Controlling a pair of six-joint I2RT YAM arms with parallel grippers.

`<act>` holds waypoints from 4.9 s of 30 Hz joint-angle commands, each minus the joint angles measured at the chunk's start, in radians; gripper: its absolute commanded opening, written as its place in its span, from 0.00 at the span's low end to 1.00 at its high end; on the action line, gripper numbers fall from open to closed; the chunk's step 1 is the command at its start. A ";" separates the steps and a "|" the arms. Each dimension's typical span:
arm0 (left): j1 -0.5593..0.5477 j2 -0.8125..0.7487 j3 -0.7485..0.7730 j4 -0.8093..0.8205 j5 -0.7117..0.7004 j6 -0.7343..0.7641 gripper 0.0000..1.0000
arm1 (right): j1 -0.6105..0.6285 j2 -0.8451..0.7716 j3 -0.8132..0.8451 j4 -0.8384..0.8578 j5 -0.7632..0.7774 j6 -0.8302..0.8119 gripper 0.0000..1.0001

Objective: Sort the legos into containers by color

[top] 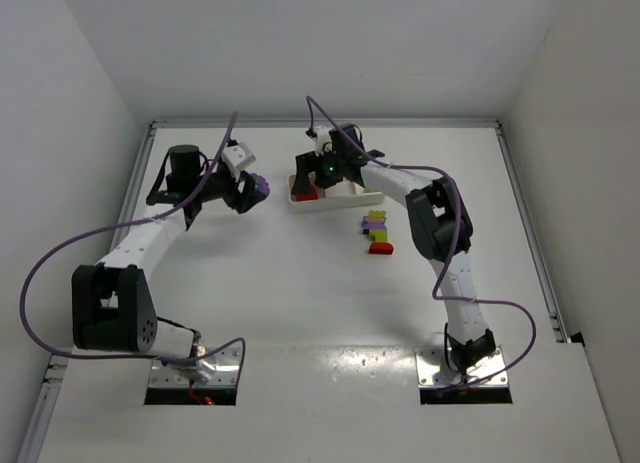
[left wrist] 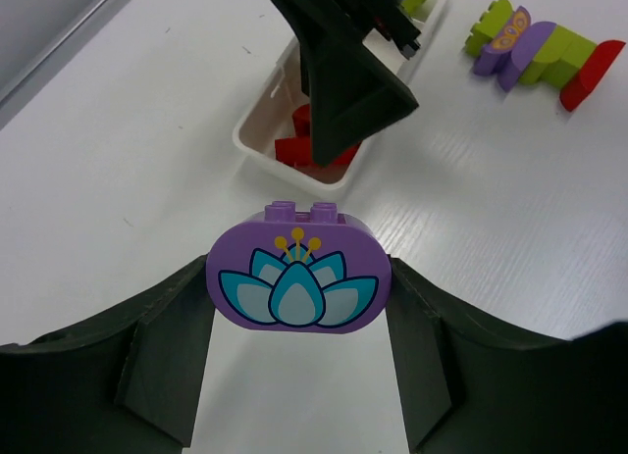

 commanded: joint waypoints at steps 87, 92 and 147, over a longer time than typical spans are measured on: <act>-0.188 0.155 0.344 0.053 -0.478 -0.512 1.00 | -0.103 -0.574 -0.684 -0.304 0.455 0.123 0.71; -0.179 0.155 0.324 0.053 -0.478 -0.502 1.00 | -0.103 -0.538 -0.684 -0.282 0.442 0.135 0.63; -0.834 0.121 0.004 -0.195 -0.257 0.076 0.96 | -0.175 -1.209 -1.064 -0.165 0.435 -0.155 0.00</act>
